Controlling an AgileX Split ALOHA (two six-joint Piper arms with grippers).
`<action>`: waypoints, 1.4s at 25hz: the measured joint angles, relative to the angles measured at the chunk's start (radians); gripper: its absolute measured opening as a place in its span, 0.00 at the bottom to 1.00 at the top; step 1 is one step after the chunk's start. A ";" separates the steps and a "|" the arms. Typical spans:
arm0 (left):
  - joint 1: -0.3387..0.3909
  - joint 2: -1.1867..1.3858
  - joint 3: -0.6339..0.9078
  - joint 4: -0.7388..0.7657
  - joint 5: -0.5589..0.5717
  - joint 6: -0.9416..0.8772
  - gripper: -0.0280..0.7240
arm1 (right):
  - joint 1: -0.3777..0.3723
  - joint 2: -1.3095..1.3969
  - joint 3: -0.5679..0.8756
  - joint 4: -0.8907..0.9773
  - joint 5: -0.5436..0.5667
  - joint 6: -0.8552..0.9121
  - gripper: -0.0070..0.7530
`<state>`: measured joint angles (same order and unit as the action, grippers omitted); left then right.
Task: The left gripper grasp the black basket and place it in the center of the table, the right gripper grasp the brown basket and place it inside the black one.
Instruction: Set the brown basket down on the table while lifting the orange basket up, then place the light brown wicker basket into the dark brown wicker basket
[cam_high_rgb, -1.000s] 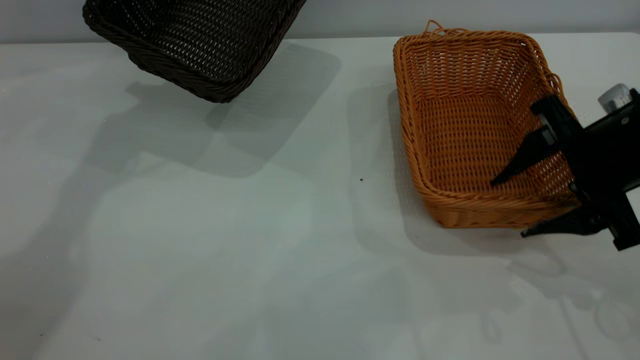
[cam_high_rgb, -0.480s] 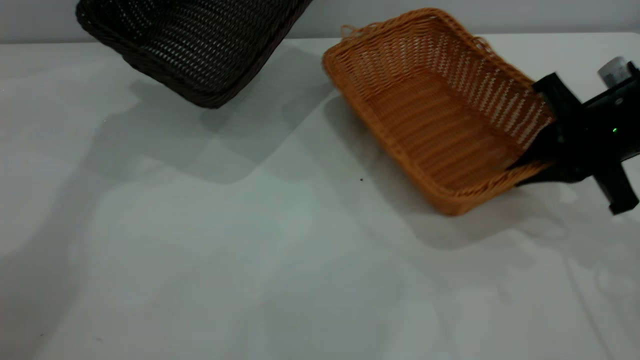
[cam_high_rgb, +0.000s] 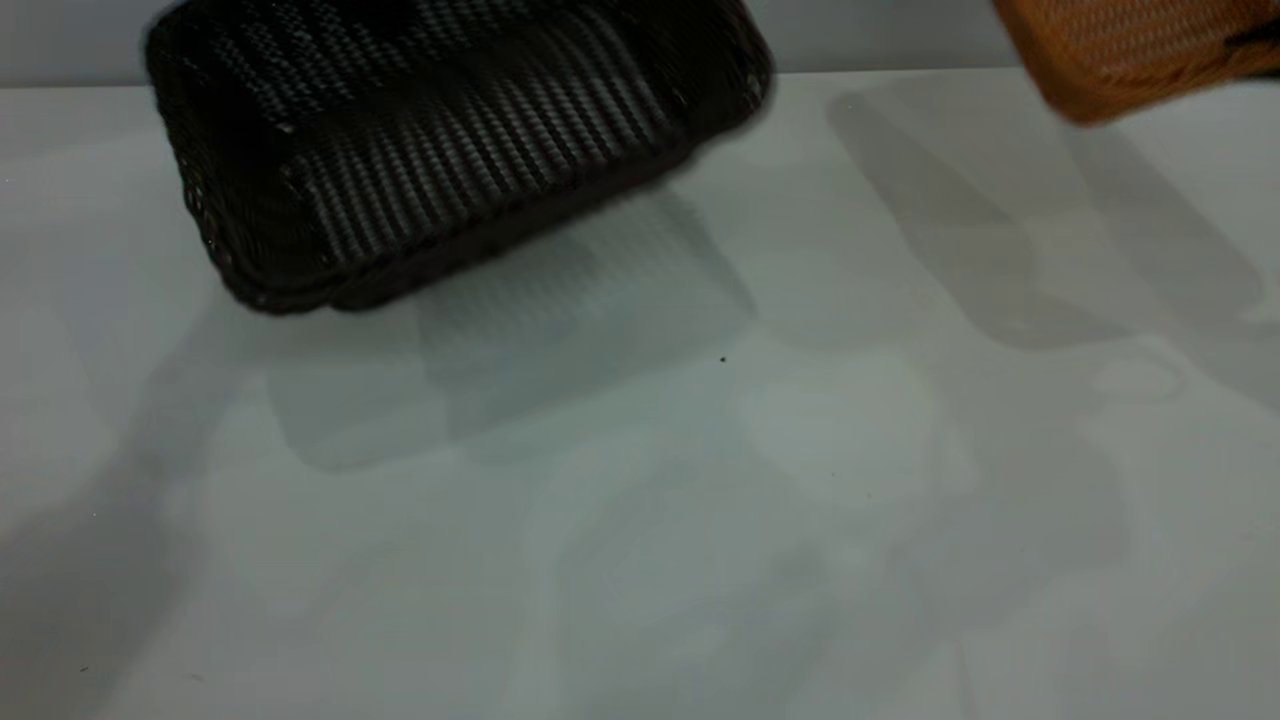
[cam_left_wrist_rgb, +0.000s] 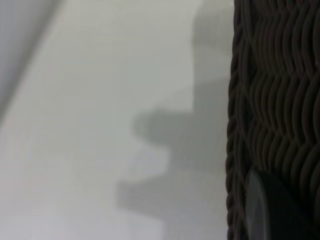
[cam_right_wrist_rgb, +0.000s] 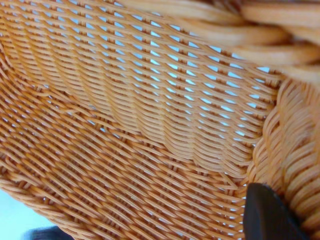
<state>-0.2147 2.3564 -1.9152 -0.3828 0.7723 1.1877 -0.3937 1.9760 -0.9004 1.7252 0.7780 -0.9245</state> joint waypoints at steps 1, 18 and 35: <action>-0.024 0.010 0.000 0.000 0.019 0.021 0.14 | -0.016 -0.006 0.000 -0.009 0.022 -0.010 0.09; -0.309 0.151 -0.002 0.095 -0.007 0.037 0.52 | -0.091 -0.007 0.000 -0.038 0.099 -0.046 0.09; 0.042 -0.055 -0.021 0.173 0.002 -0.473 0.68 | 0.026 -0.073 0.000 -0.578 0.226 0.259 0.09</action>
<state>-0.1728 2.3016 -1.9359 -0.2098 0.7744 0.7151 -0.3679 1.9027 -0.9004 1.1468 1.0035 -0.6653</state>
